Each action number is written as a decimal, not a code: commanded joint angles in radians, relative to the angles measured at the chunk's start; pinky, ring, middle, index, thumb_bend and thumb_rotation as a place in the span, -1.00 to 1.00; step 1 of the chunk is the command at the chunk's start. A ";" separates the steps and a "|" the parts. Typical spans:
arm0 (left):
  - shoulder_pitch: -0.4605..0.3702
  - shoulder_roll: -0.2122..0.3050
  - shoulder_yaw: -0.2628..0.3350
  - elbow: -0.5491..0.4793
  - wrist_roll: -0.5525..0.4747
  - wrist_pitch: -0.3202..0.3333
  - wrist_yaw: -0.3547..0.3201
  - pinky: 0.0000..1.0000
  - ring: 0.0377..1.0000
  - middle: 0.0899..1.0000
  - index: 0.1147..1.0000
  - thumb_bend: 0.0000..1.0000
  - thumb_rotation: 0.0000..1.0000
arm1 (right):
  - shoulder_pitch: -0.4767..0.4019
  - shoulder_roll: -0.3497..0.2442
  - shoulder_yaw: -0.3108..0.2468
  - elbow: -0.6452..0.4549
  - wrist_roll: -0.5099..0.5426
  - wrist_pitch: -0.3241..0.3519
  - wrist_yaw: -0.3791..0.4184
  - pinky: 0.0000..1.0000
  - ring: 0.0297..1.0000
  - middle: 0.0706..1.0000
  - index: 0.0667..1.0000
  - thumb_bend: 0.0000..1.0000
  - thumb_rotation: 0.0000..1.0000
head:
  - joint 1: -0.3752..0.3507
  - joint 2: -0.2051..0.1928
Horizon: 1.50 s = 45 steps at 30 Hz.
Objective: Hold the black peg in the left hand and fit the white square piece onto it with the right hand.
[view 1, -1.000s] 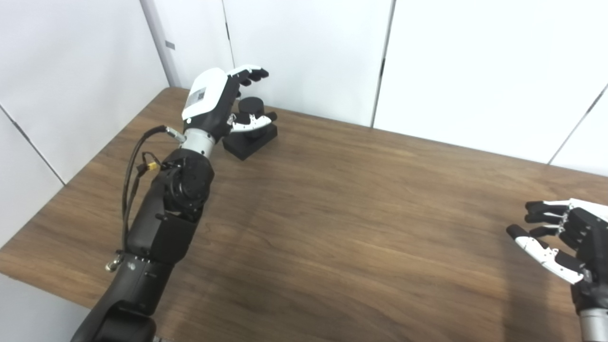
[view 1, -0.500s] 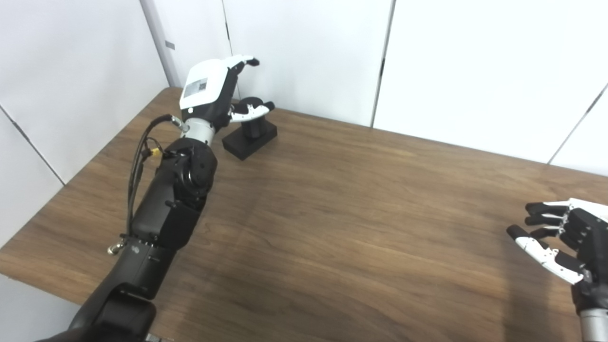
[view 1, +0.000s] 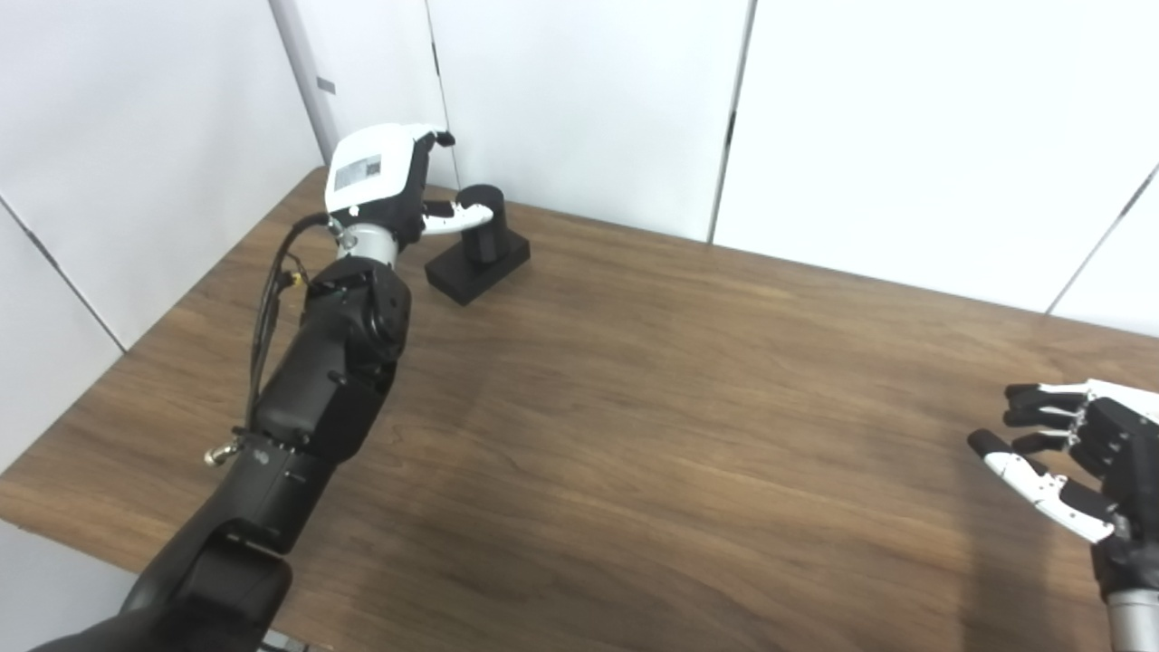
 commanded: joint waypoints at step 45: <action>-0.143 0.002 -0.107 0.314 0.030 0.015 -0.032 0.48 0.81 0.79 0.46 0.85 0.23 | -0.021 -0.003 0.000 -0.028 -0.037 -0.056 -0.011 -0.11 0.09 0.17 -0.10 -0.01 -0.77 | -0.024 0.017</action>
